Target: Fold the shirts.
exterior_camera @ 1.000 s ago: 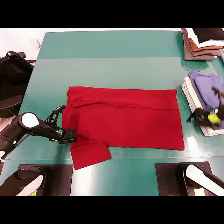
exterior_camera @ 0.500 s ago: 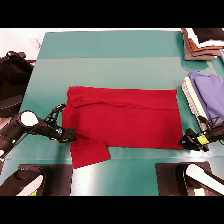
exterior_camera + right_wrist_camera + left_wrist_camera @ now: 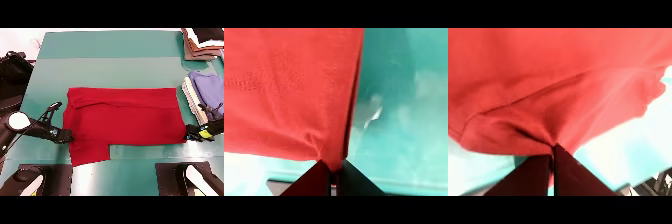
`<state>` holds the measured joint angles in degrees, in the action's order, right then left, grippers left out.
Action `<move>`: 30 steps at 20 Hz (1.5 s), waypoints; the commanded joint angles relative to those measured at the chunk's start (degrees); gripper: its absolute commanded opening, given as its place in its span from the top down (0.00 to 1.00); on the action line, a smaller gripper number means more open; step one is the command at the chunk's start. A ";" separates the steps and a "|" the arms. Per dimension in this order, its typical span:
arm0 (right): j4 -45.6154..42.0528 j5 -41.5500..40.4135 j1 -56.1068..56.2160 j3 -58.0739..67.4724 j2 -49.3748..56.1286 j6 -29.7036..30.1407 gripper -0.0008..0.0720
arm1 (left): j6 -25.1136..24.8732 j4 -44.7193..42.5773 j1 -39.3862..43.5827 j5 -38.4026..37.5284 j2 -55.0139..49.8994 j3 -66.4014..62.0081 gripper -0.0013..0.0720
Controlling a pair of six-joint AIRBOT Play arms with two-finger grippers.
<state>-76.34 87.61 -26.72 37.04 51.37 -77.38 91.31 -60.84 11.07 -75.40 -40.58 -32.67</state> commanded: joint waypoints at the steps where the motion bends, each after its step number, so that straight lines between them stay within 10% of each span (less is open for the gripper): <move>1: -1.88 4.46 1.29 4.37 -6.10 -1.68 0.97 | 3.15 -0.57 0.00 -7.93 6.54 -0.90 0.95; 23: 2.91 -7.10 14.08 43.56 38.18 -5.90 0.93 | -4.81 -12.31 -1.95 21.84 -39.67 -36.15 0.93; 25: 9.14 -8.09 11.89 44.48 38.99 -3.63 0.60 | -3.96 -12.22 -1.95 21.66 -39.65 -36.35 0.18; 30: 13.86 -3.80 2.32 43.10 38.93 2.54 0.28 | -3.21 -7.91 -1.88 18.08 -39.60 -37.33 0.17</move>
<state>-65.82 81.49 -19.77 80.55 89.73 -77.97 87.66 -71.92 9.15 -55.83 -79.99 -69.45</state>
